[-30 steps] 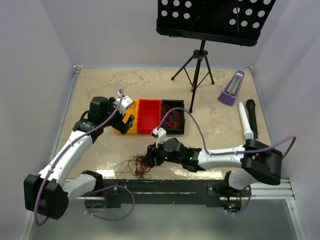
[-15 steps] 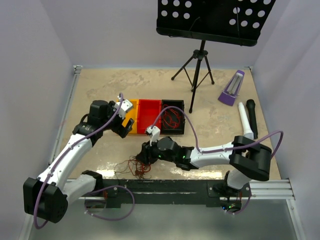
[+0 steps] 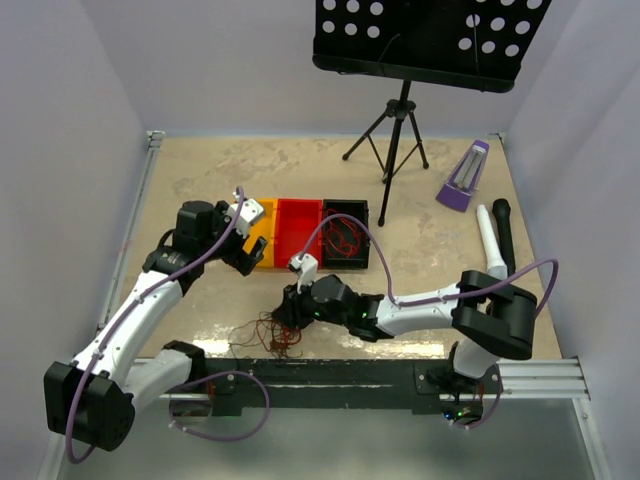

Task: Untangle the cables
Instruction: Untie the cable.

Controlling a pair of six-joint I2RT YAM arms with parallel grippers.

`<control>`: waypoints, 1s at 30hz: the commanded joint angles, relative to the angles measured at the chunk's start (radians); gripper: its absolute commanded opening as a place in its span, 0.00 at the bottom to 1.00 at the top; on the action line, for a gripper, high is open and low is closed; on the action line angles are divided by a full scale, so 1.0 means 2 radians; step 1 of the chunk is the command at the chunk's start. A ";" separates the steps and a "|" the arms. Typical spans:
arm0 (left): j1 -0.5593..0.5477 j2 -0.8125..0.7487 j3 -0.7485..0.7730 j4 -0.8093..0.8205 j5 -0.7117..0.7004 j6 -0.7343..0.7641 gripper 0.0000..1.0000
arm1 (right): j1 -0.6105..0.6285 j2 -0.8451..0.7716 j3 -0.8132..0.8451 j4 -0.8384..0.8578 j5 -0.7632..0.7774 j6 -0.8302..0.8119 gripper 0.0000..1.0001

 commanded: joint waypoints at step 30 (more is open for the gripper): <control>0.001 -0.179 0.046 -0.023 0.225 0.058 1.00 | 0.003 -0.185 0.170 -0.190 0.117 -0.082 0.00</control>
